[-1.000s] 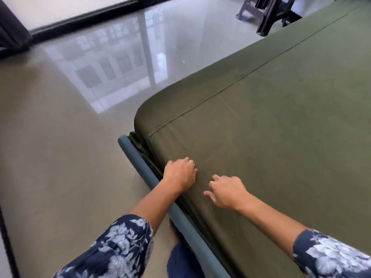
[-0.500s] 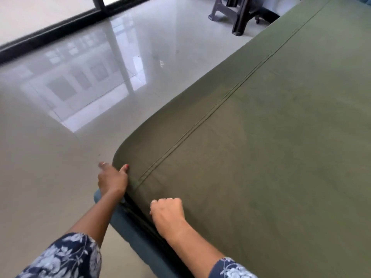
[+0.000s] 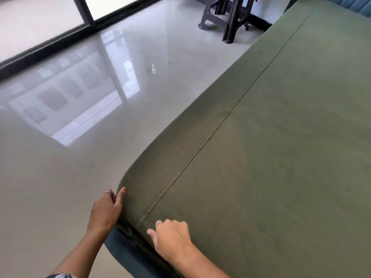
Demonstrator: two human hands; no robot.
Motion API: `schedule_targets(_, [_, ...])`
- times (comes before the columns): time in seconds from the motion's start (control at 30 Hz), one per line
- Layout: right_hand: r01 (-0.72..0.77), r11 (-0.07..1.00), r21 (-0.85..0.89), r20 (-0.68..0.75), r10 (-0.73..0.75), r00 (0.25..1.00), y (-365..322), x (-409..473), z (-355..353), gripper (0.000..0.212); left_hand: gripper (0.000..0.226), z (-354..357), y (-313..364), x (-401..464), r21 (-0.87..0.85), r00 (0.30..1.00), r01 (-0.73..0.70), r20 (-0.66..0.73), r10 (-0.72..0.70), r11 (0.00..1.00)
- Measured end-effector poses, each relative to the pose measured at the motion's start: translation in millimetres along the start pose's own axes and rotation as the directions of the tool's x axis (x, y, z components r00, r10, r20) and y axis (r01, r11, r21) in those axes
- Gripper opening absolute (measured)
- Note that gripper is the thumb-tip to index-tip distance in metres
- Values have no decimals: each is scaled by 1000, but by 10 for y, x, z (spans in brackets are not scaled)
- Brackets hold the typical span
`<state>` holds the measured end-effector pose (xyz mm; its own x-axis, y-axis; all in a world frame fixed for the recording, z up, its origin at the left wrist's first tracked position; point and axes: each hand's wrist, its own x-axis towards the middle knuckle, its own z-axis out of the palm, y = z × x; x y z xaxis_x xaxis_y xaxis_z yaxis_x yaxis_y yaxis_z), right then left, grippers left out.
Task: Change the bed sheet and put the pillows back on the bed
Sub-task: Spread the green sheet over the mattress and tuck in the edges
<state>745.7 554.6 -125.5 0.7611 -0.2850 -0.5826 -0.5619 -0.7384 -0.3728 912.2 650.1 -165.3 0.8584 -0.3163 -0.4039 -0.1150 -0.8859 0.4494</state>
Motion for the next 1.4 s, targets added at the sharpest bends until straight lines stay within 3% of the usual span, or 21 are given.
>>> schedule_targets(0.1, [-45,998,35,-88,48,995,-183,366,-130,45,40,-99,110,323,126,982,-179,77,171,976])
schedule_targets(0.23, [-78,997,-27,18,79,997,-386,645,-186,49,41,-126,45,596,161,925,-360,194,328,919])
schedule_targets(0.37, [-124,992,-20,100,125,987,-439,738,-328,53,38,-185,-164,792,-16,889,-296,362,281,955])
schedule_targets(0.43, [-219,971,98,94,210,973,-453,819,-461,57,39,-305,-195,893,-145,803,-235,528,276,961])
schedule_targets(0.47, [-266,954,136,34,264,964,-440,882,-533,57,37,-351,-178,957,-220,745,-164,612,267,962])
schedule_targets(0.53, [-394,896,206,-157,428,890,-441,1049,-645,53,33,-441,-78,1058,-207,651,-188,706,280,960])
schedule_targets(0.6, [-494,826,269,-290,559,777,-526,1245,-739,54,33,-453,1,1108,-131,609,-353,719,334,926])
schedule_targets(0.67, [-558,793,245,-331,609,721,-628,1442,-801,58,30,-442,34,1056,-20,627,-496,683,374,868])
schedule_targets(0.77, [-636,740,218,-276,672,687,-856,1716,-834,46,29,-465,-22,1016,-9,628,-499,685,369,866])
schedule_targets(0.9, [-650,707,278,-202,705,680,-985,1887,-791,25,20,-690,-159,1170,-8,509,-572,781,362,820])
schedule_targets(1.03, [-661,611,435,-155,774,614,-1065,1857,-806,28,23,-1142,-470,1705,89,560,-591,760,329,802])
schedule_targets(1.2, [-639,662,392,-201,739,643,-1284,2000,-825,26,12,-1503,-522,2238,242,641,-602,714,280,761])
schedule_targets(1.33, [-640,733,229,-108,673,732,-1196,2027,-983,29,25,-1386,-154,2343,248,577,-671,766,282,698])
schedule_targets(1.4, [-650,739,177,-73,668,741,-1067,2040,-1126,31,26,-1286,119,2349,208,528,-691,800,287,692])
